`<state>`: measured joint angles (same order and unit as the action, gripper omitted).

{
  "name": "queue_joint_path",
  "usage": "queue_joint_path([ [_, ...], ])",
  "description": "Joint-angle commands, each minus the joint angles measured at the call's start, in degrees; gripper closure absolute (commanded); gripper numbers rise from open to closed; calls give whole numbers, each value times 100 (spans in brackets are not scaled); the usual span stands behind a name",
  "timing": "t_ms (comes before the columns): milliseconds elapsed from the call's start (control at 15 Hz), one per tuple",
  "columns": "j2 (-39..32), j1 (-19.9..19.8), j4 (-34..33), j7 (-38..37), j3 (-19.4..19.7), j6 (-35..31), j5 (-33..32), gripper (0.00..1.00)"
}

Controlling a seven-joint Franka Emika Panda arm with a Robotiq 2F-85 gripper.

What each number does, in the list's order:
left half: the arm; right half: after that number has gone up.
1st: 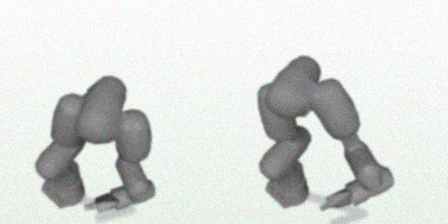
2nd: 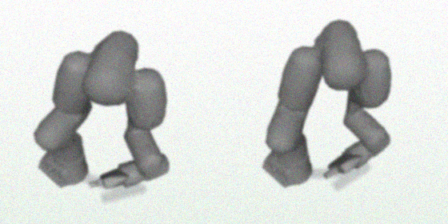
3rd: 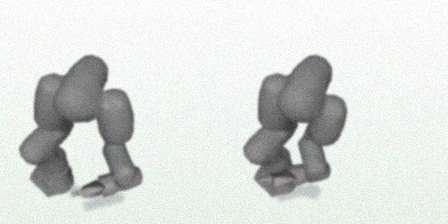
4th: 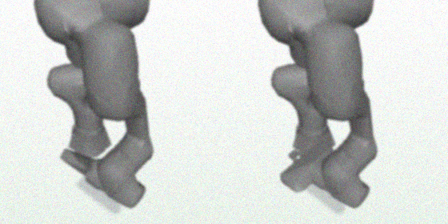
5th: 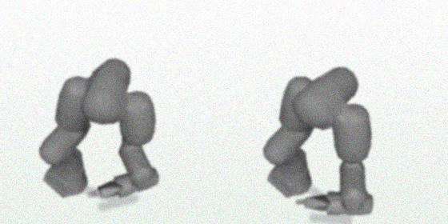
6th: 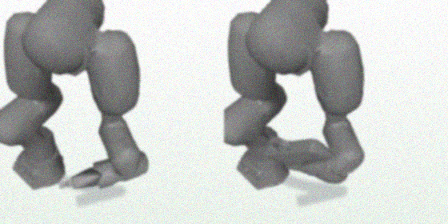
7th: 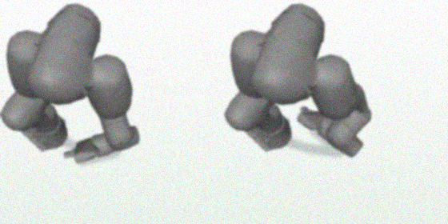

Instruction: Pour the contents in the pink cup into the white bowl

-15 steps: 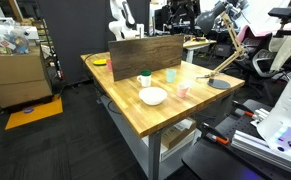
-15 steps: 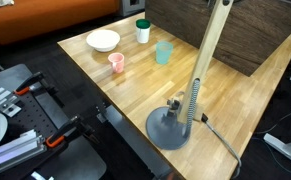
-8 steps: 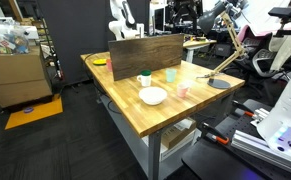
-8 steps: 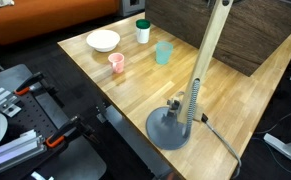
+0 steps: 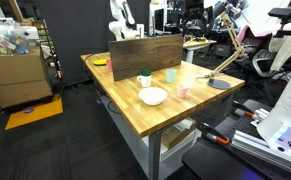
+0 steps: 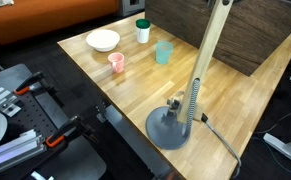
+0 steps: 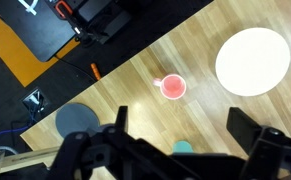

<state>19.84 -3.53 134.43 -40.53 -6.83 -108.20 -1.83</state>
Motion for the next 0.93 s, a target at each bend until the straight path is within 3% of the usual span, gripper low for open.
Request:
queue_joint_path([
  [0, -3, 45, -8, -38, 22, 10, -12, 0],
  [200, -41, 24, -25, -50, 35, 13, -38, 0],
  [667, -356, -524, 108, -296, 692, -30, -216, 0],
  [867, -408, -535, 154, -192, 819, 8, -185, 0],
])
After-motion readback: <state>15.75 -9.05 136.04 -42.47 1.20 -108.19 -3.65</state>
